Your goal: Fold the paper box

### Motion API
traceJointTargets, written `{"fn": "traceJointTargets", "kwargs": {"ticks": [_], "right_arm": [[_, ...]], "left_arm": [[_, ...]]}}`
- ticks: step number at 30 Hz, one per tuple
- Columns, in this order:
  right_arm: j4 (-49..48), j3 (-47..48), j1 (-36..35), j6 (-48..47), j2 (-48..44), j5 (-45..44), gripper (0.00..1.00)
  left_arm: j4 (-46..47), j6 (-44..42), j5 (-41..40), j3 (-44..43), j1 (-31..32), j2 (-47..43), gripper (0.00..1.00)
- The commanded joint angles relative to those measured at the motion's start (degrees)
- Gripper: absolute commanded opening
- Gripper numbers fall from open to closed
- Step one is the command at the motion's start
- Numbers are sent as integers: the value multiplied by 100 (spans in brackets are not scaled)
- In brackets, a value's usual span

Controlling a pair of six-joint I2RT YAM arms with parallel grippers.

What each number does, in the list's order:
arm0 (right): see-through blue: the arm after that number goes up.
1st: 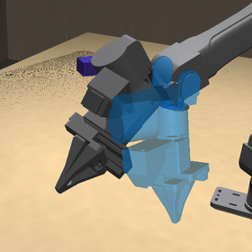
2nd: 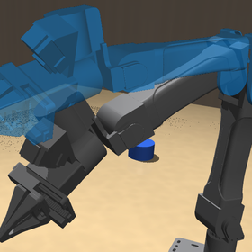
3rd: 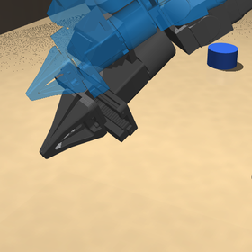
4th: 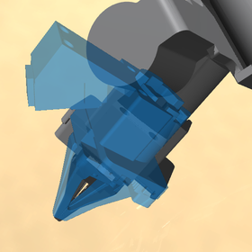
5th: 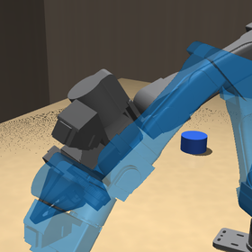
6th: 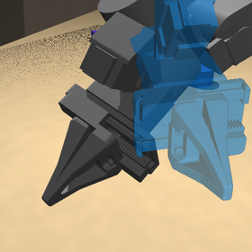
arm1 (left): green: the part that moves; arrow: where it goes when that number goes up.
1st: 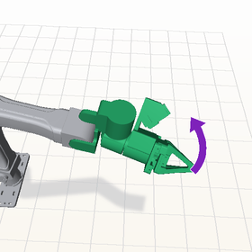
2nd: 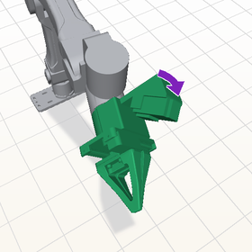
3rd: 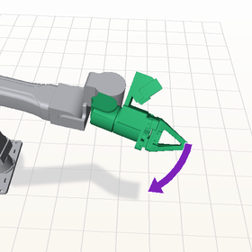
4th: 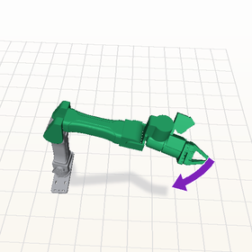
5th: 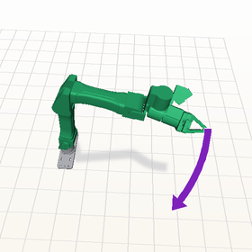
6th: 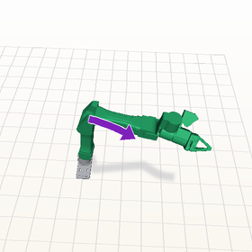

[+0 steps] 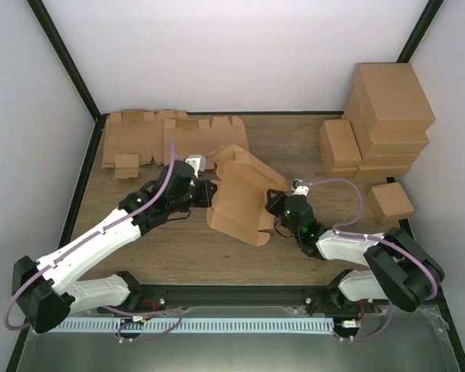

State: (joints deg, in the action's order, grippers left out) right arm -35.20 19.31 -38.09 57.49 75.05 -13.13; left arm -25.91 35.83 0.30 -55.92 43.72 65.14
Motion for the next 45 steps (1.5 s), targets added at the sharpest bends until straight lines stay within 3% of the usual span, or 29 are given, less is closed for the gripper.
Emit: {"fn": "traceJointTargets", "kwargs": {"ticks": [1,5,8,13,17,23,28,37,38,42,45], "right_arm": [[-159,90,-59,62,89,-124,9],[-609,-49,-57,189,245,279,65],[-595,-16,-77,291,354,643,82],[-278,-58,-443,241,298,1102,97],[-92,-416,-586,-24,-281,1236,98],[1312,-315,-522,-752,-1425,1639,99],[1766,-599,256,-820,-2308,2659,98],[2628,375,497,-1547,-2116,3321,97],[2687,526,509,-1548,-2039,3321,97],[2720,931,572,-1597,-1749,3502,97],[2741,1150,587,-1603,-1654,3507,97]], "left_arm": [[-187,-55,-202,-255,18,103,4],[-439,-326,-452,-494,15,145,4],[-750,-667,-644,-759,20,256,4],[-1285,-1072,-830,-1148,20,578,4],[-1301,-1112,-565,-1104,19,703,4],[-1845,-1316,-551,-1398,20,915,6],[-2146,-1314,-402,-1456,19,994,9],[-1674,-1152,-29,-999,22,784,12],[-1650,-1127,-23,-969,17,748,16],[-1623,-1041,-25,-961,19,675,56],[-1541,-1018,47,-1027,18,464,69]]}}
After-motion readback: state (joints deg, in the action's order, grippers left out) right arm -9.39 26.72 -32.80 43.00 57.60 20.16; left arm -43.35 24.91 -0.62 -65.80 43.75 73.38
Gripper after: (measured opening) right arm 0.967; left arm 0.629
